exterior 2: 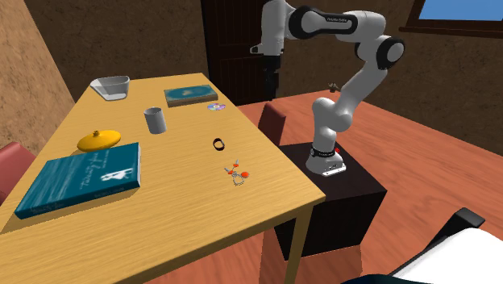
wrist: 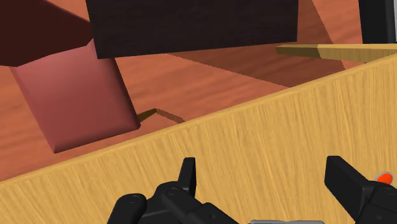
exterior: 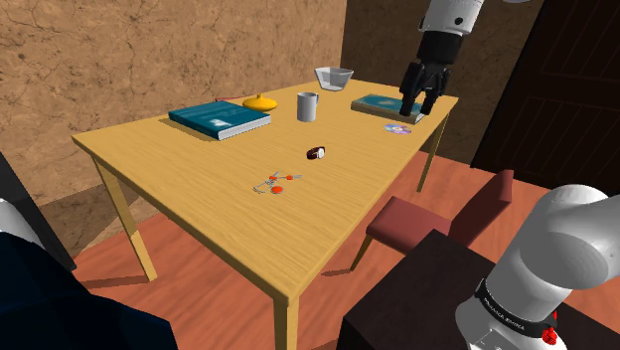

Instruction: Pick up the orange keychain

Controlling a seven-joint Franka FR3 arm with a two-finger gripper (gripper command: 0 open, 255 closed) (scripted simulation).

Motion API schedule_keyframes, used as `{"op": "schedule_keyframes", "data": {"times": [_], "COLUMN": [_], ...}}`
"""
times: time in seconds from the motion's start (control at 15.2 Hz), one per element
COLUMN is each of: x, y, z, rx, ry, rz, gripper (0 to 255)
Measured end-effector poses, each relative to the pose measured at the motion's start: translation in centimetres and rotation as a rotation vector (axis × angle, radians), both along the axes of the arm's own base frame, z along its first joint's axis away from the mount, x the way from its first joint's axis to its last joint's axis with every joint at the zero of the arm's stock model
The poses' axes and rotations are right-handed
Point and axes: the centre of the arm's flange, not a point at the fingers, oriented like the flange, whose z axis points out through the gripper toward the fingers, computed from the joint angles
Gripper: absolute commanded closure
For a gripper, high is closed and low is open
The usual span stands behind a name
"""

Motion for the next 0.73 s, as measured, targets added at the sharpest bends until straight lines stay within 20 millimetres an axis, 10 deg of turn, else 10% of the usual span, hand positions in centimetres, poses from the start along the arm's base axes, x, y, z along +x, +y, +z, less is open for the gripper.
{"op": "schedule_keyframes", "data": {"times": [0.73], "x": [5.5], "y": [10.3], "z": [-4.0], "rx": [-0.043], "ry": [0.014], "rz": [0.003], "gripper": [0]}}
